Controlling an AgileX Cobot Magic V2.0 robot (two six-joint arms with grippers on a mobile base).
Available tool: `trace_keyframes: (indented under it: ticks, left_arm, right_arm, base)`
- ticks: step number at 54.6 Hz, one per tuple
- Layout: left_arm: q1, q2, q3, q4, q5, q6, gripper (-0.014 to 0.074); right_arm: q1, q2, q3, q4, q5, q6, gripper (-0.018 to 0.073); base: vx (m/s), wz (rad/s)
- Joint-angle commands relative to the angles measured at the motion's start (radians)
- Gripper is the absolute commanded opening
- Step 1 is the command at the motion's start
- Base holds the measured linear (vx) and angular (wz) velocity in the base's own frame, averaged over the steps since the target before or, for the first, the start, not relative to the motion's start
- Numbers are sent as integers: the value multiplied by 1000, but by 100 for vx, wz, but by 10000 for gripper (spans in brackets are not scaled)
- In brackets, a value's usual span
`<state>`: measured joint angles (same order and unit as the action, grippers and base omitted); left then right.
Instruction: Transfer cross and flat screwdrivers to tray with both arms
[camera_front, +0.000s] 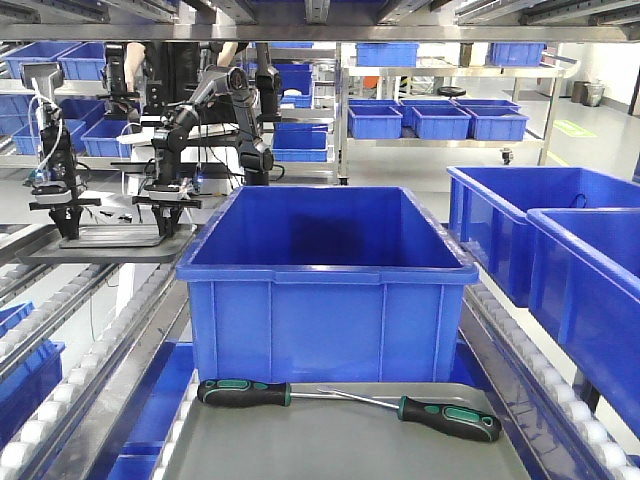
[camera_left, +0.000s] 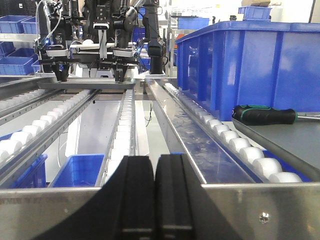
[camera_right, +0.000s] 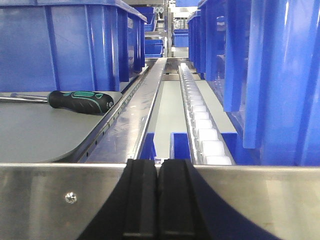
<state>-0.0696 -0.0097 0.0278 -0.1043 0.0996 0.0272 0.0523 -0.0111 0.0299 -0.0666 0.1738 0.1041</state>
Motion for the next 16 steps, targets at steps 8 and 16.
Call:
trace_keyframes:
  ticks: [8,16]
  left_arm:
    - [-1,17,-27,-2,-80,-8,-6]
    - [-1,17,-27,-2,-80,-8,-6]
  right_arm:
    - [1,-5,8,-2,-81,-5,-8]
    - [1,-5,8,-2,-81,-5,-8]
  base:
    - [0,0]
    - [0,0]
